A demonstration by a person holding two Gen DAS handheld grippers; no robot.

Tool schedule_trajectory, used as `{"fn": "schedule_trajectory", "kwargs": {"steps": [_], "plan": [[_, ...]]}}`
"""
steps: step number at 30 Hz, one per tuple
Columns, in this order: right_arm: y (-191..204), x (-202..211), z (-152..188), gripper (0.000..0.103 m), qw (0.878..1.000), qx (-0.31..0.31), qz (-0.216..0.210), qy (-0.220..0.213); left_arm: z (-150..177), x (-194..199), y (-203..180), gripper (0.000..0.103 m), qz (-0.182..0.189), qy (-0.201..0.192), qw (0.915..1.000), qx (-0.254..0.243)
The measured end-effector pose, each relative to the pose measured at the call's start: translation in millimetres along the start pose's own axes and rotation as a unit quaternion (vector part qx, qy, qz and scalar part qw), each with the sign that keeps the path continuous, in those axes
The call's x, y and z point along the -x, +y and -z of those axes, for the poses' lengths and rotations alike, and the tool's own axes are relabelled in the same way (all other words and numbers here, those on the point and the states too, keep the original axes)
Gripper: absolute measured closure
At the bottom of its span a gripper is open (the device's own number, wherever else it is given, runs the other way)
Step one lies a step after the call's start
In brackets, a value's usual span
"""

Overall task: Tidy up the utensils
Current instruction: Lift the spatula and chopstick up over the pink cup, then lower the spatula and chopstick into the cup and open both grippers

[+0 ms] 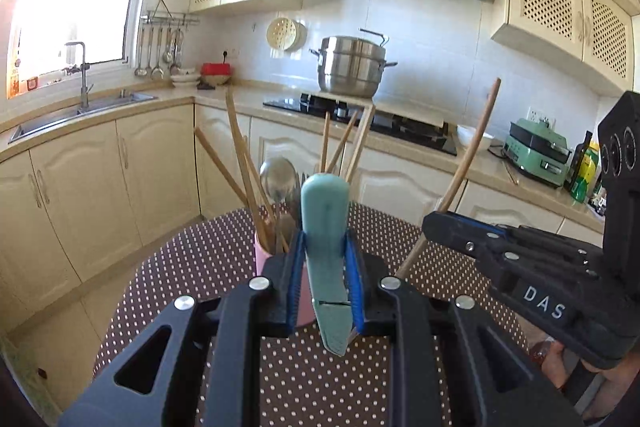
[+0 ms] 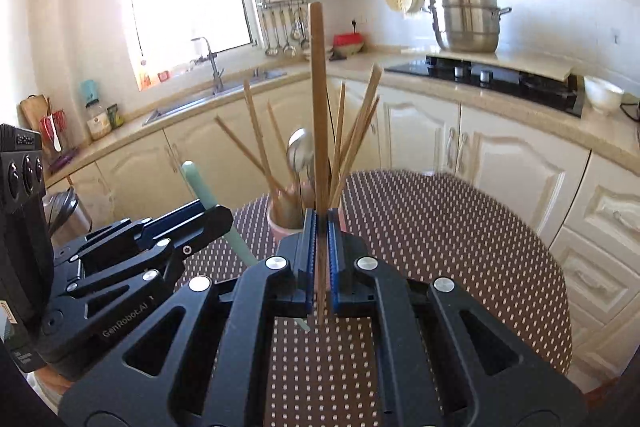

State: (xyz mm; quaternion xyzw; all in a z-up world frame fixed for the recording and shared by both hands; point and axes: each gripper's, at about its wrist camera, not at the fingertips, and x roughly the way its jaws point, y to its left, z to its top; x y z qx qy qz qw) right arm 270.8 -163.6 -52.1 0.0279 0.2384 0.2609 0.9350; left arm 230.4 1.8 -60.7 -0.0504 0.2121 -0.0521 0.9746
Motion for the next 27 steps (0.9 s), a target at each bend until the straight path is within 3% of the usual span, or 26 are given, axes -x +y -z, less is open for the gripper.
{"fn": "schedule_trajectory", "kwargs": {"steps": [14, 19, 27], "plan": [[11.7, 13.8, -66.2, 0.097, 0.996, 0.013, -0.006, -0.091, -65.9, 6.5, 7.3, 0.083, -0.045, -0.118, 0.9918, 0.023], [17.7, 1.5, -68.9, 0.097, 0.996, 0.019, -0.009, -0.091, -62.8, -19.7, 11.6, 0.083, -0.05, -0.092, 0.9941, 0.028], [15.6, -31.7, -55.0, 0.097, 0.998, 0.022, -0.002, -0.056, -36.5, -48.2, 22.0, 0.083, -0.054, -0.051, 0.997, 0.021]]}}
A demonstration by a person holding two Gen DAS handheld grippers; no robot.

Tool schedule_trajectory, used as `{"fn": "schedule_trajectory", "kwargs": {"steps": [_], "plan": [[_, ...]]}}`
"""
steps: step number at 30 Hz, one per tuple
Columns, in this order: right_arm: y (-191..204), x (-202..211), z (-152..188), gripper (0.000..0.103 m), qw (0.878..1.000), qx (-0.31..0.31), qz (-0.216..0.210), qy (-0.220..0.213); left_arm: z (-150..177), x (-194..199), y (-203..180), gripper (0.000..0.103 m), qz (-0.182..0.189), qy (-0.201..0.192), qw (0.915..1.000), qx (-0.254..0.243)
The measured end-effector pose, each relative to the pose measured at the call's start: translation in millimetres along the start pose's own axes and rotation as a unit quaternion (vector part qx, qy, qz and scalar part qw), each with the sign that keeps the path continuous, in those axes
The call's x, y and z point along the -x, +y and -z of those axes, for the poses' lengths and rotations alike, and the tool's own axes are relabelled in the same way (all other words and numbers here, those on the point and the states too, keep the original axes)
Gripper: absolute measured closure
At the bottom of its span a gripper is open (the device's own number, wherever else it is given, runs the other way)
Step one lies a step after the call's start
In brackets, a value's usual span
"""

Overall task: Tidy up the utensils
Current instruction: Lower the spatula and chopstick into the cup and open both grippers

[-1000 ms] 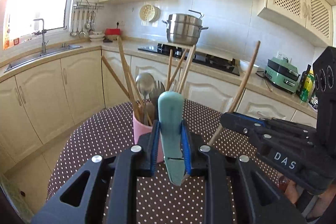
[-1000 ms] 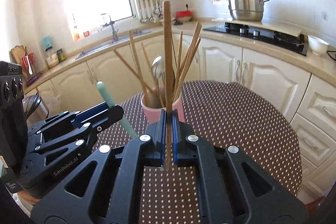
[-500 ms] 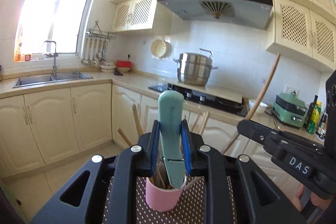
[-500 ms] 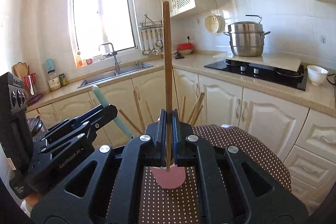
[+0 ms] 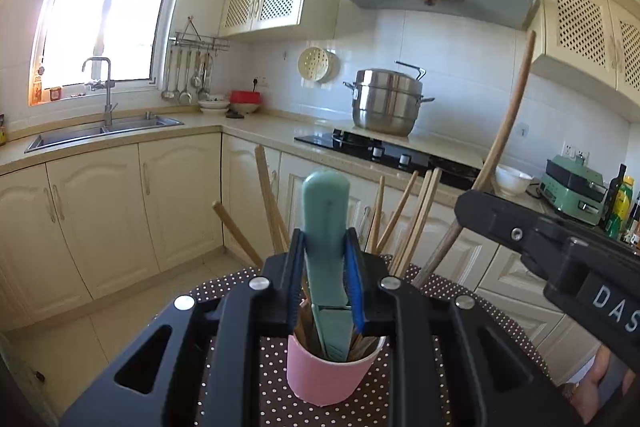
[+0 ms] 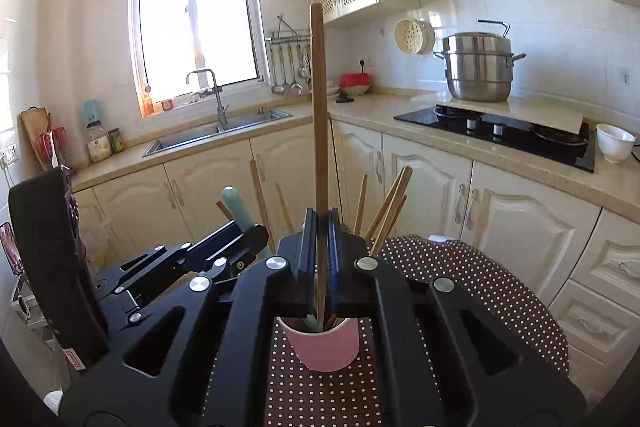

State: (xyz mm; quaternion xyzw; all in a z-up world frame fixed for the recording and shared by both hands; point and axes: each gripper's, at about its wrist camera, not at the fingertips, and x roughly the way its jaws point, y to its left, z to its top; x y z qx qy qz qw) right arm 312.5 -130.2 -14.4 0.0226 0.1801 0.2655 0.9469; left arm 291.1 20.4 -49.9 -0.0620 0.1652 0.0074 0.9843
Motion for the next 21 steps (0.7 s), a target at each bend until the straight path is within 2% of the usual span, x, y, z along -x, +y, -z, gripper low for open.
{"fn": "schedule_trajectory", "kwargs": {"steps": [16, 21], "plan": [[-1.7, -24.0, 28.1, 0.097, 0.999, -0.014, 0.009, 0.029, 35.5, -25.5, -2.1, 0.083, -0.003, 0.046, 0.9987, -0.024], [0.3, -29.0, 34.5, 0.097, 0.999, -0.013, 0.009, 0.035, 36.1, -24.2, 0.4, 0.083, 0.001, 0.044, 0.9988, -0.019]]}}
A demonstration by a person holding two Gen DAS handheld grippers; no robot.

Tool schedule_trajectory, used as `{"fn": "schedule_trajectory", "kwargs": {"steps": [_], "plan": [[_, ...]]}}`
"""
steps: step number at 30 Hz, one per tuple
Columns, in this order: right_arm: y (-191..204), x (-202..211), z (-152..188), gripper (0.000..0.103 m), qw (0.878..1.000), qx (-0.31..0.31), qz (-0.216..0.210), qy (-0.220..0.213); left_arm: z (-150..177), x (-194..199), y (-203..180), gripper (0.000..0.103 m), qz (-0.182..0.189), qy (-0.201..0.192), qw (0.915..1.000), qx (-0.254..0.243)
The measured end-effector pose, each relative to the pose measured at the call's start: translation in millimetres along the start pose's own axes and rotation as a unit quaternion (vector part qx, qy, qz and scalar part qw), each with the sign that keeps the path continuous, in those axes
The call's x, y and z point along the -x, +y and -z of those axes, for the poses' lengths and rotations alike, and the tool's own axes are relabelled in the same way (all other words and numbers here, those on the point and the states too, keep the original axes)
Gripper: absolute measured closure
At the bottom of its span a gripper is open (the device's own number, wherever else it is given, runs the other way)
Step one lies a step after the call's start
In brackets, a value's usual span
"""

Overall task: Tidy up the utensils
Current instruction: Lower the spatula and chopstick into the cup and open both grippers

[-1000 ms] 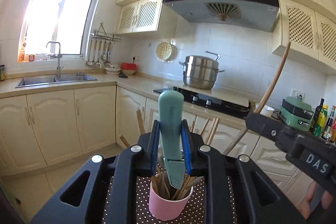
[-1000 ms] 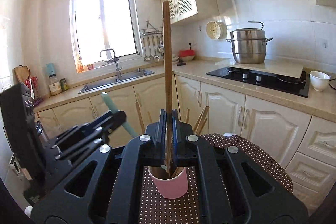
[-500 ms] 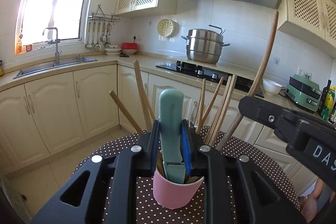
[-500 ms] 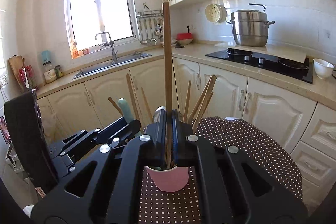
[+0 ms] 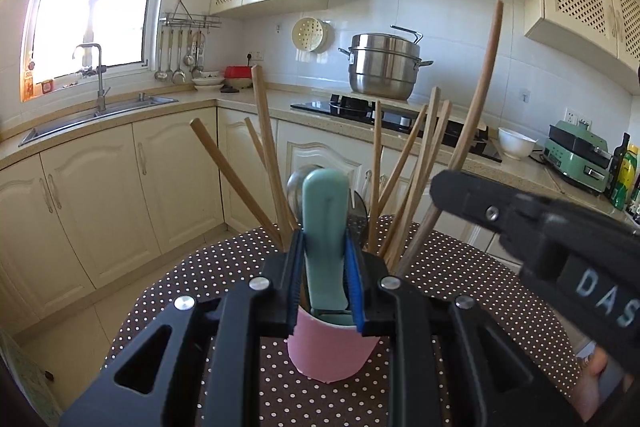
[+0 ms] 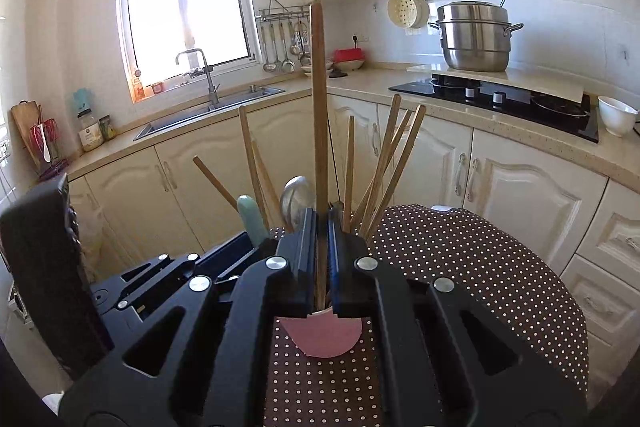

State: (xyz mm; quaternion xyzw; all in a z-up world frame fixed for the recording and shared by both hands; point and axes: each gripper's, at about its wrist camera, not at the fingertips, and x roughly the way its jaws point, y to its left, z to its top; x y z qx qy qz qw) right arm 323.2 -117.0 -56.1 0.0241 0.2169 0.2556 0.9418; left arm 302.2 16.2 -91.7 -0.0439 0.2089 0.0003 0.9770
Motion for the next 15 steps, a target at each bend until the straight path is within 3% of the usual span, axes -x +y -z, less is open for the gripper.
{"fn": "schedule_trajectory", "kwargs": {"steps": [6, 10, 15], "plan": [[-0.7, -2.0, 3.9, 0.097, 1.0, -0.004, 0.0, 0.005, 3.0, 6.6, 3.0, 0.081, 0.011, -0.006, 0.9999, 0.002], [-0.2, -1.2, 5.3, 0.097, 1.0, -0.006, 0.002, 0.006, 1.2, 17.5, 3.7, 0.061, 0.014, -0.021, 0.9997, 0.0], [-0.9, 0.2, 5.4, 0.097, 1.0, -0.009, 0.002, 0.007, 0.6, 25.5, 5.3, 0.048, 0.007, -0.026, 0.9996, -0.004]]}}
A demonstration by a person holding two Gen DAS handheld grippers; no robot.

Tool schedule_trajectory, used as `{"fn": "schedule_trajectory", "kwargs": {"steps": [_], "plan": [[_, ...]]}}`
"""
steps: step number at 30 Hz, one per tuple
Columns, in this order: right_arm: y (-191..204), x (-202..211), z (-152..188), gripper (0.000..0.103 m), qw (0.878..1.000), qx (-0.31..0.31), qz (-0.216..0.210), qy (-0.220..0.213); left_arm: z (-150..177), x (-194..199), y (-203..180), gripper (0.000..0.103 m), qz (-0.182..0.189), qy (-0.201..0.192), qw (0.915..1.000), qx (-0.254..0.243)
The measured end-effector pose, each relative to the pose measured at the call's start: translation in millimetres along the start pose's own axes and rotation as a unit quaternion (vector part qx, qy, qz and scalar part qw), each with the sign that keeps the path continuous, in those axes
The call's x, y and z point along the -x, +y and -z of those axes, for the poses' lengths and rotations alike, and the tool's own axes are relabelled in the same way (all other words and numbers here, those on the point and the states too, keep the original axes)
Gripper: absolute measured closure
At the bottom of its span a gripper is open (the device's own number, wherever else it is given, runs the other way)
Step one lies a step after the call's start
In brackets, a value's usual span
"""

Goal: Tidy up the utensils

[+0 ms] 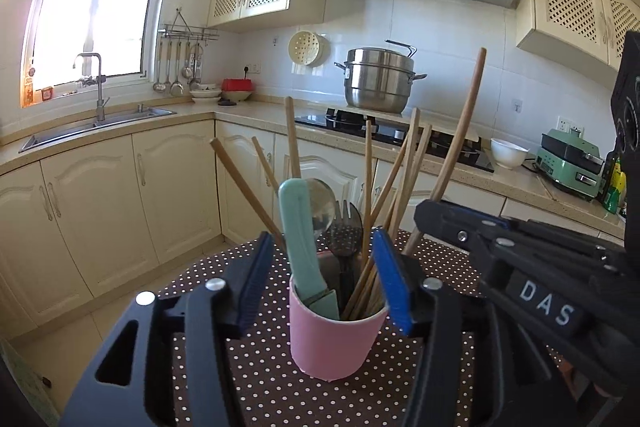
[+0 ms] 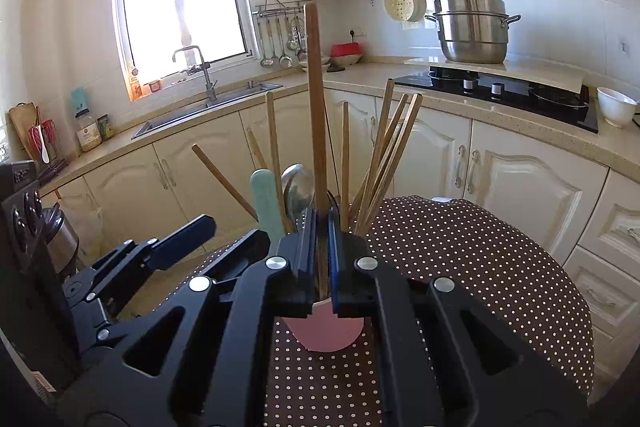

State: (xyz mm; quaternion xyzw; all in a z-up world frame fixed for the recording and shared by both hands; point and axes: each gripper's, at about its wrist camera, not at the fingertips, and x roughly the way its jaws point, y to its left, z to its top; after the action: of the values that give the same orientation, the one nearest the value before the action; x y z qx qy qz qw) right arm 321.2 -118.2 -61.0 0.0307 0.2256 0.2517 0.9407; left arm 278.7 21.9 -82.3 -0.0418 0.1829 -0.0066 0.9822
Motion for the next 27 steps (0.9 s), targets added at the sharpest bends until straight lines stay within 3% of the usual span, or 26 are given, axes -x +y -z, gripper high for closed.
{"fn": "schedule_trajectory", "kwargs": {"steps": [2, 7, 17, 22, 27], "plan": [[1.0, 0.8, 0.8, 0.097, 1.0, 0.0, 0.002, -0.002, 1.4, 3.2, 2.3, 0.047, 0.0, 0.0, 1.0, 0.002], [0.2, 0.3, 3.5, 0.097, 1.0, -0.005, 0.002, 0.0, 4.8, 11.7, 8.9, 0.033, -0.003, -0.004, 1.0, 0.002], [4.0, -13.4, 14.4, 0.097, 1.0, -0.006, 0.004, 0.02, 14.7, 12.3, 22.4, 0.031, -0.039, 0.015, 0.9991, 0.0], [3.5, -14.2, 16.0, 0.096, 1.0, -0.009, 0.003, 0.021, 10.4, 15.9, 35.9, 0.029, -0.034, 0.016, 0.9986, 0.037], [4.9, -7.8, 17.1, 0.095, 1.0, -0.015, 0.004, 0.021, 5.6, 23.9, 37.1, 0.029, -0.035, 0.008, 0.9985, 0.041]]}}
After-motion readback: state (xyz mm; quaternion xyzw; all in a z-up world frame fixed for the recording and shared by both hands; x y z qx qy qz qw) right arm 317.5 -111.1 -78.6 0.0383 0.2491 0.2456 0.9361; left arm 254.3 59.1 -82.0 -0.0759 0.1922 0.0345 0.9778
